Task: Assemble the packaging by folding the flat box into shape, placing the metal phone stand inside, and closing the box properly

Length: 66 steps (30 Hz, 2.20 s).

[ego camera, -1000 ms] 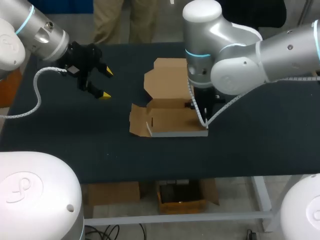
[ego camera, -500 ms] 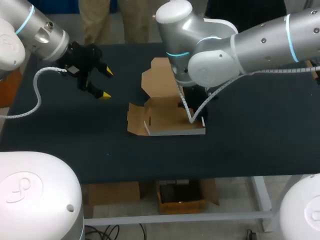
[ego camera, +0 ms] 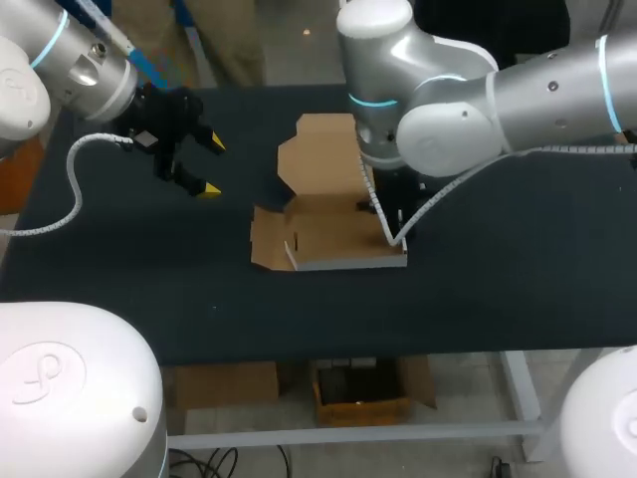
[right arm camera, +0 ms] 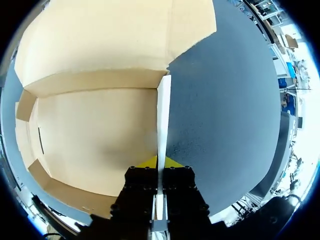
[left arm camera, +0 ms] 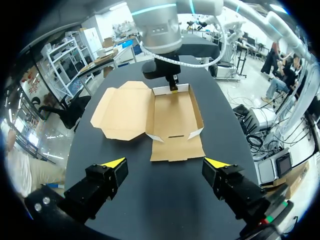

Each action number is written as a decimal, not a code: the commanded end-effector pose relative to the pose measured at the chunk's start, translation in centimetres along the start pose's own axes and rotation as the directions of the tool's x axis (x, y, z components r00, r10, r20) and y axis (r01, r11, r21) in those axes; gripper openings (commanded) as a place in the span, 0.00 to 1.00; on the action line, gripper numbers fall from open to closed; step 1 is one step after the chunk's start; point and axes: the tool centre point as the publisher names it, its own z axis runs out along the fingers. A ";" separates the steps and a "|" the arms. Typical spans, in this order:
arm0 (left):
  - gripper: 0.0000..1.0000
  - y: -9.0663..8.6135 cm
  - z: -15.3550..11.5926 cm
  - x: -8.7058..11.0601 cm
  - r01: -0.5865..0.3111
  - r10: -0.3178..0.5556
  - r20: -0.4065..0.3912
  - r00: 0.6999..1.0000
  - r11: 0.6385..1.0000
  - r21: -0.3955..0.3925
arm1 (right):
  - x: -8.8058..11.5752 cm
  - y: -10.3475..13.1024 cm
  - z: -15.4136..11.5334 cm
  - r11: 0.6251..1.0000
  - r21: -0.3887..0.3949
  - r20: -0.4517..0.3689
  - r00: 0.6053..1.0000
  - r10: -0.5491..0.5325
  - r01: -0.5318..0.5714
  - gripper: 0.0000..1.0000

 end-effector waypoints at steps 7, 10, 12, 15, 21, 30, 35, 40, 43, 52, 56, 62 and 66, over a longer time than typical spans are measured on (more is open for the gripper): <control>1.00 -0.1 -0.1 0.0 0.001 -0.001 -0.004 1.000 1.000 -0.004 | -0.4 -1.0 0.2 0.999 -0.046 -0.189 0.981 -0.035 0.026 0.00; 1.00 -0.1 -0.1 0.0 0.001 -0.001 -0.004 1.000 1.000 -0.004 | -0.1 -1.1 0.3 0.999 -0.046 -0.193 0.981 -0.036 0.028 0.00; 1.00 -0.1 -0.1 0.0 0.001 -0.001 -0.004 1.000 1.000 -0.004 | 0.1 -1.2 0.3 0.999 -0.047 -0.199 0.979 -0.036 0.027 0.00; 1.00 -0.1 -0.1 0.0 0.001 -0.001 -0.004 1.000 1.000 -0.004 | 0.2 -1.4 0.3 0.999 -0.047 -0.200 0.979 -0.032 0.023 0.00; 1.00 -0.1 -0.1 0.0 0.001 -0.001 -0.004 1.000 1.000 -0.004 | 0.5 -1.5 0.1 1.000 -0.028 -0.165 0.986 -0.014 0.010 0.00; 1.00 -0.1 -0.1 0.0 0.001 -0.001 -0.004 1.000 1.000 -0.004 | 0.8 -1.6 0.0 1.000 -0.023 -0.135 0.991 -0.002 -0.002 0.00; 1.00 -0.1 -0.1 0.0 0.001 -0.001 -0.004 1.000 1.000 -0.004 | 0.9 -1.7 0.3 1.000 -0.010 -0.133 0.991 0.003 -0.004 0.00; 1.00 -0.1 -0.1 0.0 0.001 -0.001 -0.004 1.000 1.000 -0.004 | 0.9 -1.8 0.3 1.000 -0.008 -0.131 0.991 0.005 -0.007 0.00; 1.00 -0.1 -0.1 0.0 0.001 -0.001 -0.004 1.000 1.000 -0.004 | 0.8 -1.8 0.3 1.000 -0.006 -0.130 0.991 0.008 -0.009 0.00; 1.00 -0.1 -0.1 0.0 0.001 -0.001 -0.004 1.000 1.000 -0.004 | 0.6 -1.8 0.4 1.000 0.003 -0.133 0.991 0.019 -0.018 0.00; 1.00 -0.1 -0.1 0.0 0.001 -0.001 -0.004 1.000 1.000 -0.004 | 0.6 -1.8 0.4 1.000 0.003 -0.133 0.991 0.019 -0.018 0.00; 1.00 -0.1 -0.1 0.0 0.001 -0.001 -0.004 1.000 1.000 -0.004 | 0.6 -1.8 0.4 1.000 0.003 -0.133 0.991 0.019 -0.018 0.00; 1.00 -0.1 -0.1 0.0 0.001 -0.001 -0.004 1.000 1.000 -0.004 | 0.6 -1.8 0.4 1.000 0.003 -0.133 0.991 0.019 -0.018 0.00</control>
